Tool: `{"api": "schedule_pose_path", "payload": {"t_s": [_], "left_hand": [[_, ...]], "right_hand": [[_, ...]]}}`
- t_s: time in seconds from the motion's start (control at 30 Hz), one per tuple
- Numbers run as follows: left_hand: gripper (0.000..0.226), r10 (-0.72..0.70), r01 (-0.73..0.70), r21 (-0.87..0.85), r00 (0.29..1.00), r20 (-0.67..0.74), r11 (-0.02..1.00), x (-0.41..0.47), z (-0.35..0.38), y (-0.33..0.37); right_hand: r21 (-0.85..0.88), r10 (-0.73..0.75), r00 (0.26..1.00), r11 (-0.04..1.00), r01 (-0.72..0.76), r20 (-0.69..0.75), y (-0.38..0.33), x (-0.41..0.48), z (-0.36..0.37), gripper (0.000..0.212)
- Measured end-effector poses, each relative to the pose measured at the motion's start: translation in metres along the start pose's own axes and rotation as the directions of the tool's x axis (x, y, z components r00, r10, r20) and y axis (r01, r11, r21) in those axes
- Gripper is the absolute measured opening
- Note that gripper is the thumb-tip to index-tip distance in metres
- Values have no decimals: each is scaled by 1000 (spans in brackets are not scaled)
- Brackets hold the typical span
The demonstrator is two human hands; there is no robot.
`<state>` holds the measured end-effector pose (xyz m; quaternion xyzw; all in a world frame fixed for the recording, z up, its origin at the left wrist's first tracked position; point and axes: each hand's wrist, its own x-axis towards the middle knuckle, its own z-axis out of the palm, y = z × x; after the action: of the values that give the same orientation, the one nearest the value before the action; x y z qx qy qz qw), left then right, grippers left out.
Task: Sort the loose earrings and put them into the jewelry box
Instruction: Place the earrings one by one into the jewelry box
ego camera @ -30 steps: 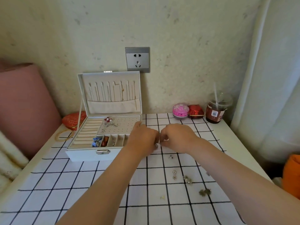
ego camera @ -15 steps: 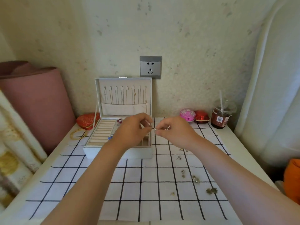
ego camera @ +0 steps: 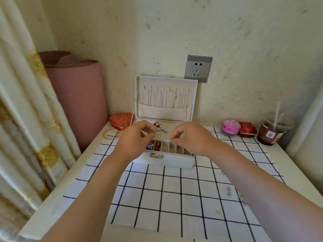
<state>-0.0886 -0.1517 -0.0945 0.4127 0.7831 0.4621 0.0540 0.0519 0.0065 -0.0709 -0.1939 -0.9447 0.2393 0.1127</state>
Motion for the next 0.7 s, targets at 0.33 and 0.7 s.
{"api": "schedule_pose_path", "payload": {"t_s": [0.33,0.7], "left_hand": [[13,46,-44,-20,993,106,999,9,24,6],[19,70,-61,-52,981,183,997,1,32,6]], "right_hand": [[81,-12,998,997,6,68,6,3,3,13],[365,200,979,909,-203,48,7,1,3,7]]}}
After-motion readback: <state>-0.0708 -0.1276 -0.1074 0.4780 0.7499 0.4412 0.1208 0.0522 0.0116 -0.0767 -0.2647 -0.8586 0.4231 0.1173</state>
